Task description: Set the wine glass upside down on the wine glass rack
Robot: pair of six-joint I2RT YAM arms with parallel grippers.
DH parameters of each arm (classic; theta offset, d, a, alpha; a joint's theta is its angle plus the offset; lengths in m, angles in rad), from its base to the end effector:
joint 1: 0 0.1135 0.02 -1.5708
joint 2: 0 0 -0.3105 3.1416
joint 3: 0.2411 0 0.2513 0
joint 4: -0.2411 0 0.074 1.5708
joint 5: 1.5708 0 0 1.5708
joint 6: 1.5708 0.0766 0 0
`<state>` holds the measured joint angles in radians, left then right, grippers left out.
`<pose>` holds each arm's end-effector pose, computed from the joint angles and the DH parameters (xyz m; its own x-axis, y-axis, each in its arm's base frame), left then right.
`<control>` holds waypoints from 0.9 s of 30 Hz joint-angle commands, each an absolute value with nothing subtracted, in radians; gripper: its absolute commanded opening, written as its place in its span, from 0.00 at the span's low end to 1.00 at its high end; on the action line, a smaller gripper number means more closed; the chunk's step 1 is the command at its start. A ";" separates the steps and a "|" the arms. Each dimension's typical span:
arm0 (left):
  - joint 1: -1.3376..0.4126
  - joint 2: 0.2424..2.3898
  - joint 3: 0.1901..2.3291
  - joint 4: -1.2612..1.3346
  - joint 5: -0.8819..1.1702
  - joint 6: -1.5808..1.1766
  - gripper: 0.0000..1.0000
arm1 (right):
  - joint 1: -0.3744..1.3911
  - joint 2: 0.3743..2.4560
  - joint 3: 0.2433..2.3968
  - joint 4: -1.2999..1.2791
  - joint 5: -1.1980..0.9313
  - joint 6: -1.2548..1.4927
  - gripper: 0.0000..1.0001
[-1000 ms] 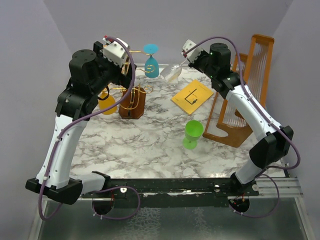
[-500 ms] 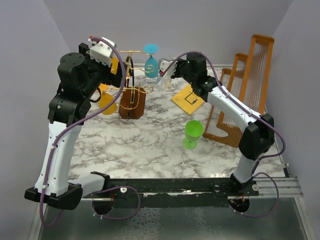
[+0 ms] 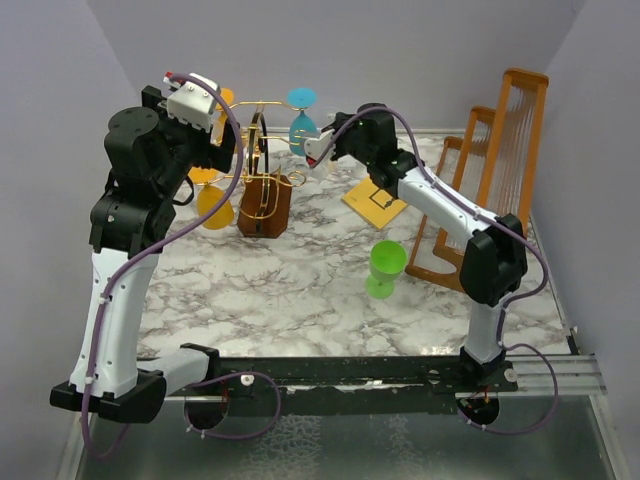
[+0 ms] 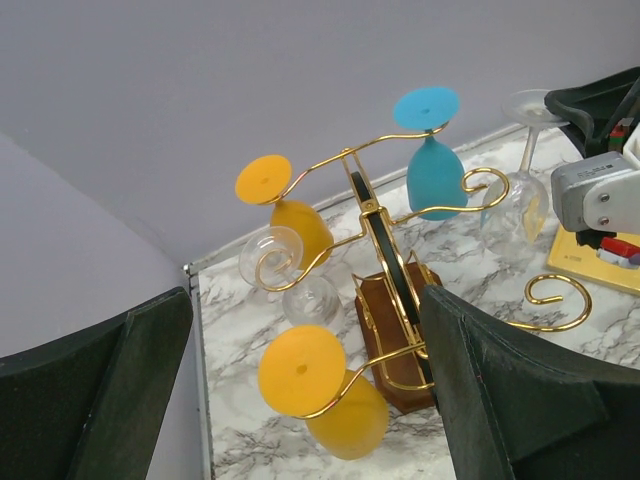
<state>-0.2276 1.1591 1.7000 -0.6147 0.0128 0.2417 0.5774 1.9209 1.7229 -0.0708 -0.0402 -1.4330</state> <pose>0.2182 -0.0516 0.5640 -0.0128 0.2486 -0.9685 0.2483 0.9390 0.2378 0.4363 0.2879 0.3760 0.5418 -0.8282 -0.1430 -0.2998 -0.0315 -0.9535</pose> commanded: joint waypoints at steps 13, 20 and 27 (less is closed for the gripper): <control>-0.203 1.135 1.707 -0.586 -0.012 0.256 0.98 | 0.595 2.029 1.967 -0.077 -0.254 -1.563 0.01; -0.189 1.134 1.703 -0.579 -0.003 0.255 0.98 | 0.601 2.065 2.031 -0.146 -0.301 -1.634 0.01; -0.174 1.131 1.694 -0.568 0.012 0.254 0.98 | 0.612 2.089 2.084 -0.195 -0.340 -1.685 0.01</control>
